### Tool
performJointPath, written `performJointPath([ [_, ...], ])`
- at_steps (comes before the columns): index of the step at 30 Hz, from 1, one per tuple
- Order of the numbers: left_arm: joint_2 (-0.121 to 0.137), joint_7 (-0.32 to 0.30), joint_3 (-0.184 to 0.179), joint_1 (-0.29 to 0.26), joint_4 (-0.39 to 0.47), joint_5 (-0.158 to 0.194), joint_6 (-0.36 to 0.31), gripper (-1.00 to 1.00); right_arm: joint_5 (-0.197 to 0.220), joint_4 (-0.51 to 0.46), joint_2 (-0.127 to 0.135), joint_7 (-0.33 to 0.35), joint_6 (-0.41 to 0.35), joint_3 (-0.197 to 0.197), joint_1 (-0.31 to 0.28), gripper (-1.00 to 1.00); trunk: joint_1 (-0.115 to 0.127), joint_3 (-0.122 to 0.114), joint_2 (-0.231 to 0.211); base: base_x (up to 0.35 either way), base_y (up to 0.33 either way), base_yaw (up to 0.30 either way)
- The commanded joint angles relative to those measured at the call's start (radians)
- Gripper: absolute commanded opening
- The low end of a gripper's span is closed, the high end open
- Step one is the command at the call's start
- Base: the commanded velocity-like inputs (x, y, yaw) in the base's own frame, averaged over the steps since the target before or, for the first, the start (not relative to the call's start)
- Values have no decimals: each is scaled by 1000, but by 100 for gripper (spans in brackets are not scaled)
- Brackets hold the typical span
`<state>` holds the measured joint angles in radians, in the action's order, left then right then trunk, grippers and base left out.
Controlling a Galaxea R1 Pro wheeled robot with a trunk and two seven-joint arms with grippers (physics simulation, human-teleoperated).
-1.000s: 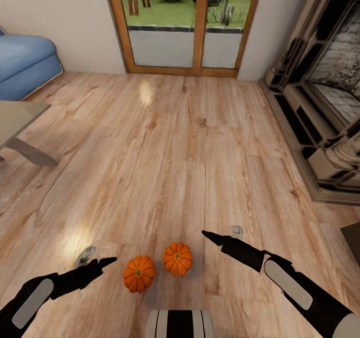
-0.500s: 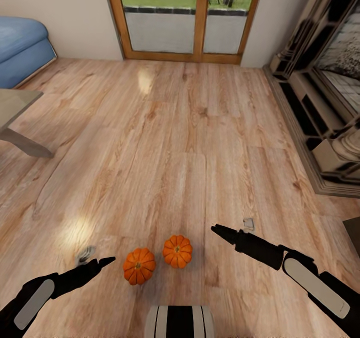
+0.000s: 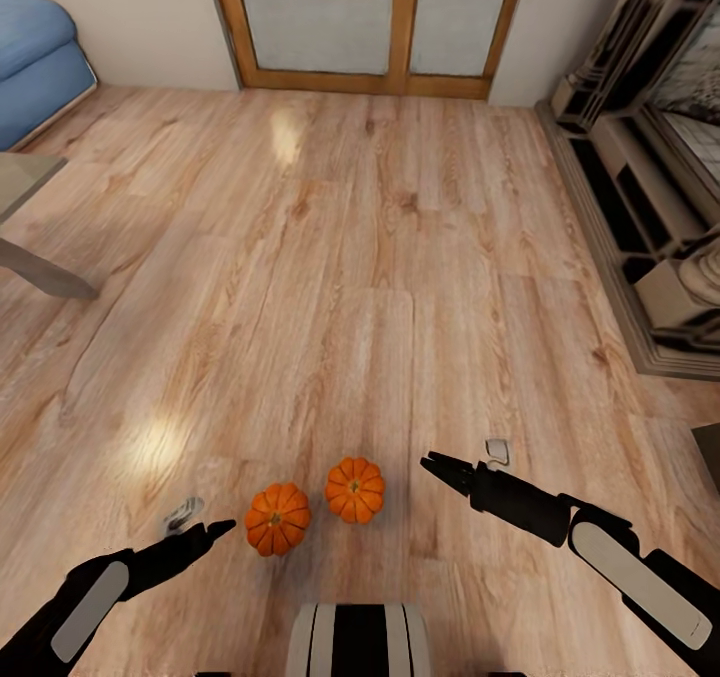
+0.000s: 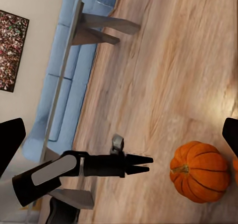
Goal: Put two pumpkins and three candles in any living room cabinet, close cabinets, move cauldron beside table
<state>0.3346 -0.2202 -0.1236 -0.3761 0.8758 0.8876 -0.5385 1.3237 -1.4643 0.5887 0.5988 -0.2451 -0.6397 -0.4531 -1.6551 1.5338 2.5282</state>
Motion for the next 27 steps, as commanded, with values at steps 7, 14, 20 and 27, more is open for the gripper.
performJointPath([
  [7,-10,37,-5,-1,2,3,1,100,10,4,-3,1,-6,-2,-1,100,-2,24,2,0,0,0],
  [14,-11,34,-10,0,11,6,2,100,8,4,-7,1,-6,-2,-1,100,-2,24,2,0,0,0],
  [20,-14,33,-12,0,14,8,-1,100,8,5,-7,1,-6,-2,-1,100,-2,24,2,0,0,0],
  [27,-32,33,-38,0,15,7,-1,100,7,5,-7,1,-6,-2,-1,100,-2,24,2,0,-109,0],
])
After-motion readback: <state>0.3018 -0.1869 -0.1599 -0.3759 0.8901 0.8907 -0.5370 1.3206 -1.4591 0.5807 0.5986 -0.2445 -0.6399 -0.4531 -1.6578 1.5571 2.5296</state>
